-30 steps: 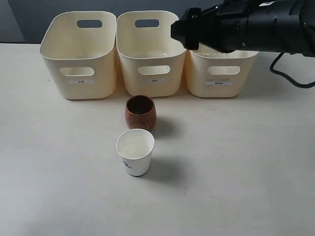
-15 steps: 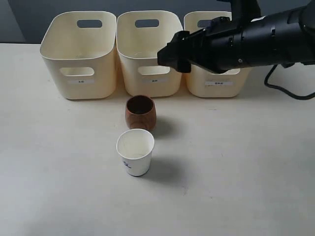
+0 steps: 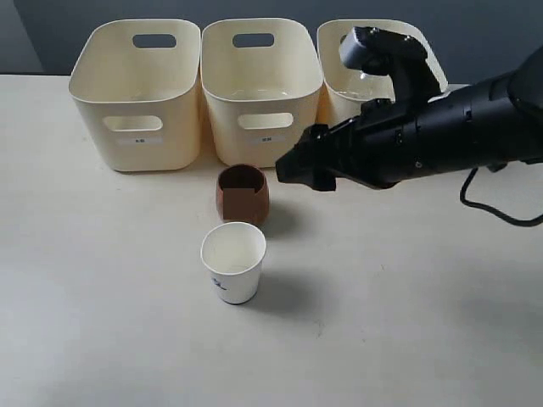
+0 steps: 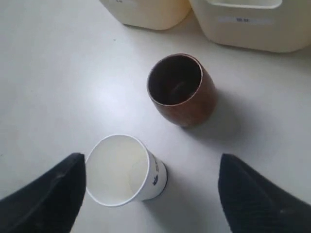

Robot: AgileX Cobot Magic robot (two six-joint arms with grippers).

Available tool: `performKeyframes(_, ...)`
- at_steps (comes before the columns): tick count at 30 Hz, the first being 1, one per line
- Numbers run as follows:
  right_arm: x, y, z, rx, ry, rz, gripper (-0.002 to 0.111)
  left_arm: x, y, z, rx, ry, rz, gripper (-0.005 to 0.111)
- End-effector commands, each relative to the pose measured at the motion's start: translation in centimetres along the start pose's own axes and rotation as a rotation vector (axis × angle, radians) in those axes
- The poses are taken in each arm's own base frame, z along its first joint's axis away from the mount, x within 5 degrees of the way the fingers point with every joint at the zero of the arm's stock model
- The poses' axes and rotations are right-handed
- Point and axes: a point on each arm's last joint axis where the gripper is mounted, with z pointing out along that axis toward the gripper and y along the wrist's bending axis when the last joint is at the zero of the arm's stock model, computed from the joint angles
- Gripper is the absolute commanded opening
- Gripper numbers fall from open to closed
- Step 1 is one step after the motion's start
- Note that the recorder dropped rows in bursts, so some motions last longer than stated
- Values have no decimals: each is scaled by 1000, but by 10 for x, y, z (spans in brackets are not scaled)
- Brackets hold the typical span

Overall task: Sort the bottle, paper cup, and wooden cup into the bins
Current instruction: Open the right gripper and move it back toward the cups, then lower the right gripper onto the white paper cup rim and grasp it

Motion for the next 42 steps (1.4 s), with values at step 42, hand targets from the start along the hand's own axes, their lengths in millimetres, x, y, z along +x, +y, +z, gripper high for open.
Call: performKeyframes(42,41,3,86,20,138,118,72,0,0,0,4,-5,-6,0)
